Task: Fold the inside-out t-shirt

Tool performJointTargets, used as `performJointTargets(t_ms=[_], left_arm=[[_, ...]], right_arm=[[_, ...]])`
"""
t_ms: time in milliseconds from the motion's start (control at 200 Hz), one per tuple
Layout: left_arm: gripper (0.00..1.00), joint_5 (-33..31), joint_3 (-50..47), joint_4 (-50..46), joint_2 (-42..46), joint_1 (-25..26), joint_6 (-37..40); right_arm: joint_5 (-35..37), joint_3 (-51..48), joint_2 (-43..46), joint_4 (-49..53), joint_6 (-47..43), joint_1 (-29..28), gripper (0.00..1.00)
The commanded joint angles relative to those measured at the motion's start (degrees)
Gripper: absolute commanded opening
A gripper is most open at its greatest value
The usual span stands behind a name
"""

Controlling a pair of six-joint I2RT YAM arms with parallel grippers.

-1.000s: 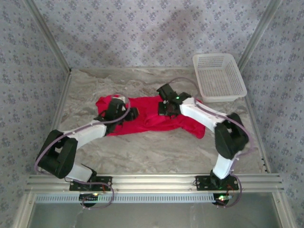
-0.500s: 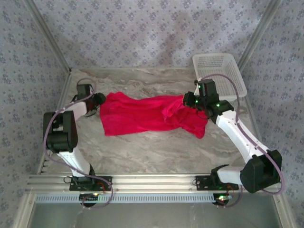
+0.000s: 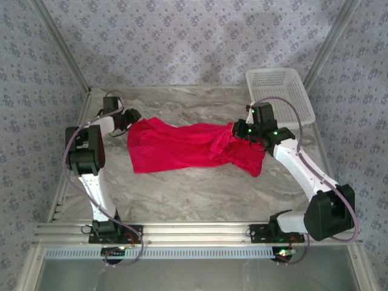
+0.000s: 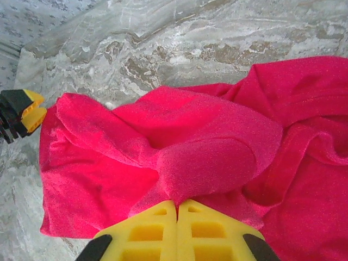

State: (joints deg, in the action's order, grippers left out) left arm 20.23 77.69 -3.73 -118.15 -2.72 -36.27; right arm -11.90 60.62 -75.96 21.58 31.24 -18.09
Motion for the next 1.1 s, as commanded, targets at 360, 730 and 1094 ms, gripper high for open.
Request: performJointTargets(t_ms=[360, 730, 1094], left_arm=[[0.00, 3.8, 12.5, -15.3, -10.0, 0.4, 3.3], [0.00, 7.8, -1.7, -7.8, 2.8, 2.5, 0.2], [0.00, 1.1, -37.3, 2.1, 27.7, 3.3, -1.7]], right_arm=[[-2.8, 2.2, -2.6, -1.6, 1.7, 1.6, 0.00], [-0.5, 2.9, 1.0, 2.8, -0.4, 4.7, 0.00], [11.2, -10.0, 13.8, 5.8, 3.5, 12.5, 0.00]])
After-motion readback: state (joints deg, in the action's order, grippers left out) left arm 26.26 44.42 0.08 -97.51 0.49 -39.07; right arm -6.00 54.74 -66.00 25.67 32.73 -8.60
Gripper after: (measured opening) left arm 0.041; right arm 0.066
